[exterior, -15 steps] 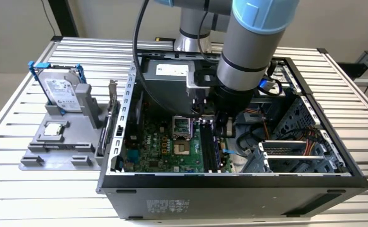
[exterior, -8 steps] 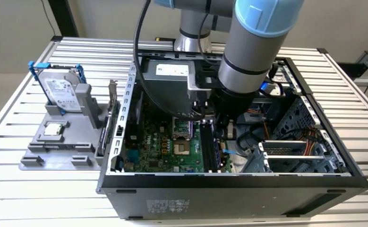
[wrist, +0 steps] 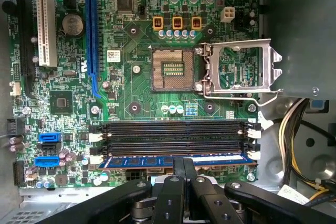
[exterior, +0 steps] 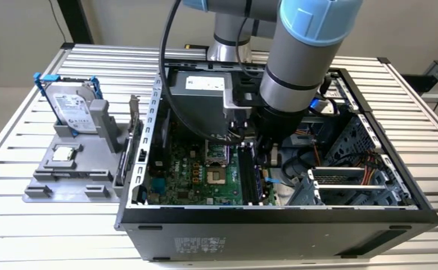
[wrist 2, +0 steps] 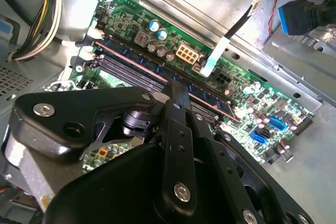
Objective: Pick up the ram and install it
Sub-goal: 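Press down the ram until it locks into place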
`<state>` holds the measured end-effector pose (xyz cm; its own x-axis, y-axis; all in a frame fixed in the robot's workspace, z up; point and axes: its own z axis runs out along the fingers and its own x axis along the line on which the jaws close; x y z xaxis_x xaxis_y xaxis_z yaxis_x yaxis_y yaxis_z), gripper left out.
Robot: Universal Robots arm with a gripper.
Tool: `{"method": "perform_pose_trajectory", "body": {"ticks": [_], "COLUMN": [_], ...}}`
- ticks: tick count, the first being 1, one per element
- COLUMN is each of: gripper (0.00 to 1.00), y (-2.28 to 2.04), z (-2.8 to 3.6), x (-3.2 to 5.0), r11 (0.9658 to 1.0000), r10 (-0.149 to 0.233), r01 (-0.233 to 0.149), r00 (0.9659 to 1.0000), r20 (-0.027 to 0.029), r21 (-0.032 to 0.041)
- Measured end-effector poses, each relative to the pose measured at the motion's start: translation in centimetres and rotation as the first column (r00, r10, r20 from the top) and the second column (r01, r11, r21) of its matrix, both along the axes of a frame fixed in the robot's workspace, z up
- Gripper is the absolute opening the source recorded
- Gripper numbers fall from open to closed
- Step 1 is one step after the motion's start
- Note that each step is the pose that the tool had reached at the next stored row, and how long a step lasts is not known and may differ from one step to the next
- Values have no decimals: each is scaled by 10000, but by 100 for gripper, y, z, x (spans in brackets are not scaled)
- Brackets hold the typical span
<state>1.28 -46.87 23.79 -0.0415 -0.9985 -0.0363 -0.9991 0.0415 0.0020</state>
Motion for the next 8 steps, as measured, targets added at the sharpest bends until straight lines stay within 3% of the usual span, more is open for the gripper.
{"method": "perform_pose_trajectory", "body": {"ticks": [8], "gripper": [0], "y": [-9], "z": [-42], "x": [0], "r11": [10000], "r10": [0], "r01": [0], "r00": [10000], "r20": [-16], "r21": [-16]}}
